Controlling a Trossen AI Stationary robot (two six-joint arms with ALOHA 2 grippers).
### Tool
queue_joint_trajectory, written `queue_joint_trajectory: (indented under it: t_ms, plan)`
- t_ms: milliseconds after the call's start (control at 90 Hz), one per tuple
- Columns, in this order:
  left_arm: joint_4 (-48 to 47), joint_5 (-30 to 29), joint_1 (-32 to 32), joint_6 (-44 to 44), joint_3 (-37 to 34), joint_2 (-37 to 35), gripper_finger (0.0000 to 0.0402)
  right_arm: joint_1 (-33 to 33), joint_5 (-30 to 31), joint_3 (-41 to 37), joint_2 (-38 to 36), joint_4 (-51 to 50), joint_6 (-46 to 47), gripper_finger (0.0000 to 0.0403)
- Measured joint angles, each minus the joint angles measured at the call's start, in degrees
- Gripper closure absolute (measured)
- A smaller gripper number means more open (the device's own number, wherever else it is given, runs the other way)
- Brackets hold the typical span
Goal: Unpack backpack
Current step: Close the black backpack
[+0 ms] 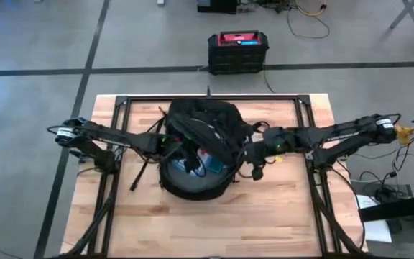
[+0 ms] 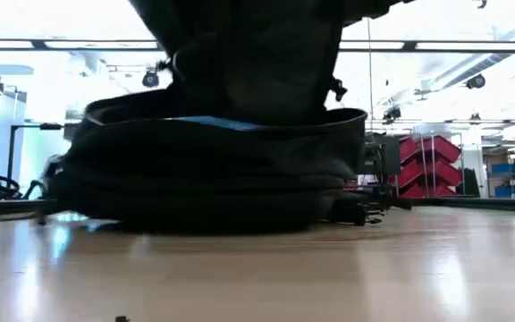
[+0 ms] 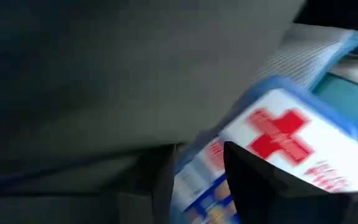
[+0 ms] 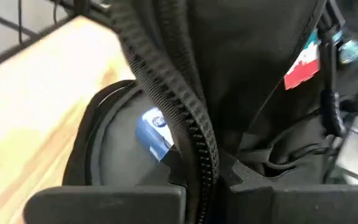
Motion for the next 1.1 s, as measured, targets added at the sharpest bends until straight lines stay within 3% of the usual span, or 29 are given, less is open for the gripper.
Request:
queue_joint_trajectory:
  t_ms: [133,278,333,389,533,600,700,822,1100]
  plan:
    - [-11.9,1.0,-0.5,-0.6,7.9,0.0,0.0283,0.4,2.6,-1.2,2.6,0.0,0.9,0.0402]
    - [-25.1,9.7,-2.8,-7.2,15.2,-0.2,0.0283,-0.2,6.0,-3.1,4.6,-0.2,0.9,0.0402]
    - [-26.6,8.9,-3.2,-8.9,15.9,-0.8,0.0283,-0.4,5.3,-3.7,4.8,-2.6,1.3,0.0402]
    - [-31.0,14.4,-4.0,-13.9,17.9,-1.7,0.0284,-1.1,4.9,-4.5,5.5,-5.4,1.4,0.0402]
    - [-43.7,15.9,-6.9,-24.6,18.7,-1.3,0.0284,-1.5,5.9,-6.0,5.5,-4.4,1.4,0.0402]
    - [-47.4,12.2,-8.3,-28.2,18.7,-2.1,0.0284,-1.5,6.1,-7.2,5.8,-4.4,1.6,0.0400]
    - [-45.9,6.0,-10.5,-29.8,18.9,-3.7,0.0284,-1.6,8.8,-8.4,6.0,-4.6,2.9,0.0393]
    - [-37.1,4.2,-11.3,-26.9,18.6,-3.6,0.0284,-1.9,14.8,-8.6,6.1,-3.5,5.2,0.0372]
    - [-5.0,4.8,-7.6,-4.4,12.5,3.7,0.0284,-1.4,15.9,-5.4,5.5,-0.9,9.1,0.0254]
